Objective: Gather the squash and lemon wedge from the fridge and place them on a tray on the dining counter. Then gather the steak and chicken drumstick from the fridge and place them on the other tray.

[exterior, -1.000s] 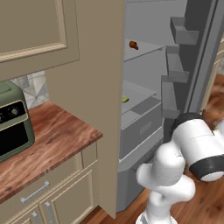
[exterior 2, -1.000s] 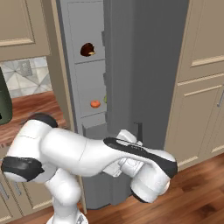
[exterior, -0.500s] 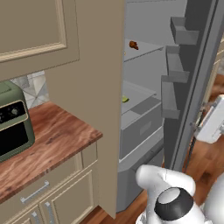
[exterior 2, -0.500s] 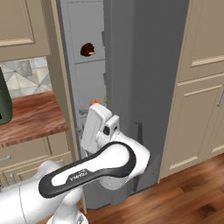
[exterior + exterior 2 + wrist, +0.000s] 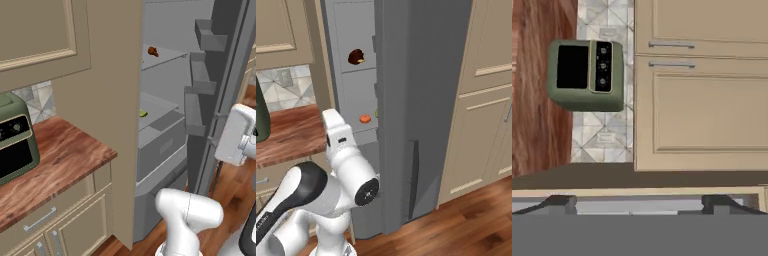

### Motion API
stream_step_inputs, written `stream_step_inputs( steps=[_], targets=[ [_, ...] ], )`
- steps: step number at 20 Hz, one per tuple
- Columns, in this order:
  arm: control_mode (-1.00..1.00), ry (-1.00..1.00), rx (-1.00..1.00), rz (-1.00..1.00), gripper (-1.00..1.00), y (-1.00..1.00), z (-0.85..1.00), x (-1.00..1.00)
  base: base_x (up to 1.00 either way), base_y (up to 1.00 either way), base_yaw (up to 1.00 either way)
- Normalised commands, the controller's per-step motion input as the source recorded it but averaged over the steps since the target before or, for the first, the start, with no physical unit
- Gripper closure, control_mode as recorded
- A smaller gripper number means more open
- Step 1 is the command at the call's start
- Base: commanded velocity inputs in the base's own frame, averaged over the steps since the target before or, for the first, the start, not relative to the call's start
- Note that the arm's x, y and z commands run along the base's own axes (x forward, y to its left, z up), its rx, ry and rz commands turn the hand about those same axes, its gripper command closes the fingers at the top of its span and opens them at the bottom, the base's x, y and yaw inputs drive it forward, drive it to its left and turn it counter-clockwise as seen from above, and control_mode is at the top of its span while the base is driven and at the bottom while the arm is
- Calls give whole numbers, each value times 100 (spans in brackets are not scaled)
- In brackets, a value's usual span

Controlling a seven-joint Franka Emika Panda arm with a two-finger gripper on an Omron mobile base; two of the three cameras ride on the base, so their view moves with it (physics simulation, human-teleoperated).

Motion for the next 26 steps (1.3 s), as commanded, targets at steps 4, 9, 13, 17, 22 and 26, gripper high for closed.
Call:
stream_step_inputs(
  steps=[4, 9, 13, 17, 22, 26],
  targets=[
    [-100, 20, -23, -54, -100, 11, 0, 29, 0, 0, 0],
    [-100, 21, -33, -45, -100, 19, 0, 41, 0, 0, 0],
    [-100, 23, -51, -28, -100, 31, -13, 57, 0, 0, 0],
    [-100, 29, -53, -8, -100, 19, -7, 64, 0, 0, 0],
    [-100, 11, -47, 0, -100, -3, -2, 38, 0, 0, 0],
    [-100, 11, -42, 0, -100, -13, 0, 27, 0, 0, 0]
  ],
)
